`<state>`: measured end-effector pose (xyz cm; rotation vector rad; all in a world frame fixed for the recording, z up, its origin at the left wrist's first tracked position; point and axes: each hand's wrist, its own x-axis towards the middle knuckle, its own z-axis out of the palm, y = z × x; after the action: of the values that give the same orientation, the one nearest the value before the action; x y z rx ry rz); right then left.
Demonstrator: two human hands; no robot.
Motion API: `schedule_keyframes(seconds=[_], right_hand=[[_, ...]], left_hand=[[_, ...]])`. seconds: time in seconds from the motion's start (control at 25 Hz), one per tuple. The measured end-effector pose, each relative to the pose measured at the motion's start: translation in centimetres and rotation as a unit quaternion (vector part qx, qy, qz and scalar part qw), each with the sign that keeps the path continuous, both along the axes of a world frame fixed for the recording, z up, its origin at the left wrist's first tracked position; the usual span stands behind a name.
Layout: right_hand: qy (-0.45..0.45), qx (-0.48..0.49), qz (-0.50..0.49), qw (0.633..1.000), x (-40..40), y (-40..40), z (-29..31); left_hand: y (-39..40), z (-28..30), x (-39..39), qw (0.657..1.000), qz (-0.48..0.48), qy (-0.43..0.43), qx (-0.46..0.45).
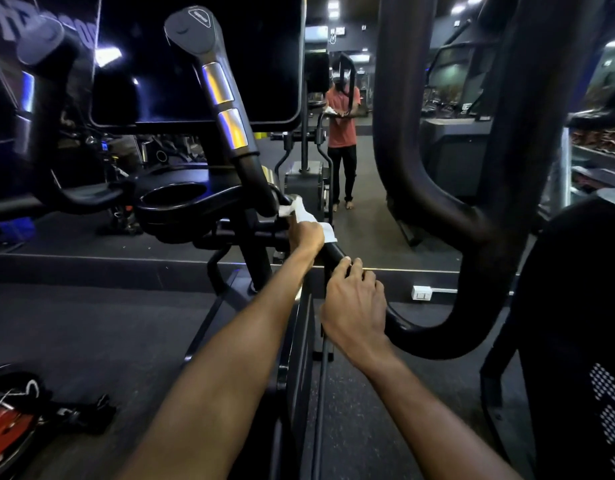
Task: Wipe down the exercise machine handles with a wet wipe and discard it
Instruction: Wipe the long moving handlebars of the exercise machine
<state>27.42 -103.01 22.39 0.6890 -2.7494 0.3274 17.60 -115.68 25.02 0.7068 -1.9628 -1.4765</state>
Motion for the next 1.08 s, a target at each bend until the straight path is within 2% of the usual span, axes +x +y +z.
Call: schedule_keyframes(seconds=[0.04, 0.12, 0.2, 0.24, 0.28, 0.36, 0.4, 0.48, 0.68, 0.76, 0.88, 1.0, 1.08], right_hand=[[-0.002, 0.000, -0.001, 1.000, -0.3, -0.3, 0.0], [-0.002, 0.000, 0.000, 1.000, -1.2, -0.7, 0.0], [0.002, 0.001, 0.002, 1.000, -1.8, -0.9, 0.0], [0.003, 0.001, 0.004, 1.000, -2.0, -1.0, 0.0], [0.002, 0.001, 0.006, 1.000, -2.2, -1.1, 0.0], [0.002, 0.002, 0.011, 1.000, -2.4, -1.2, 0.0], [0.006, 0.002, 0.013, 1.000, -2.5, -1.2, -0.1], [0.012, 0.002, 0.016, 1.000, -2.6, -1.2, -0.1], [0.038, 0.018, 0.019, 0.999, -2.7, -1.1, -0.5], [0.051, 0.022, 0.021, 0.998, -2.6, -1.2, -0.7], [0.063, 0.025, 0.019, 0.998, -3.0, -1.3, -0.7], [0.057, -0.004, 0.021, 0.998, -2.8, -1.3, -0.4], [0.041, -0.078, 0.039, 0.995, -2.5, -1.1, 0.0]], left_hand=[[-0.3, -0.2, -0.2, 0.999, 0.009, 0.040, -0.020], [-1.2, -1.1, -1.1, 0.998, 0.012, 0.027, -0.064], [-1.9, -1.5, -2.0, 0.999, 0.005, -0.034, -0.006], [-2.1, -1.4, -2.0, 0.999, -0.011, -0.029, 0.034], [-2.5, -1.4, -2.5, 0.999, -0.017, 0.013, 0.050], [-3.2, -1.4, -2.7, 0.994, 0.034, 0.102, -0.005], [-3.5, -1.4, -2.9, 0.989, 0.052, 0.135, 0.001], [-4.2, -1.2, -3.6, 0.985, 0.026, 0.156, 0.064], [-6.3, -0.7, -4.6, 0.983, 0.011, 0.091, 0.158], [-7.0, -0.8, -4.7, 0.971, 0.014, 0.071, 0.230], [-6.2, -0.9, -3.7, 0.954, -0.009, 0.063, 0.292], [-3.0, -1.3, -1.1, 0.941, -0.055, 0.125, 0.308], [-0.8, -1.8, 0.8, 0.952, -0.058, 0.154, 0.259]])
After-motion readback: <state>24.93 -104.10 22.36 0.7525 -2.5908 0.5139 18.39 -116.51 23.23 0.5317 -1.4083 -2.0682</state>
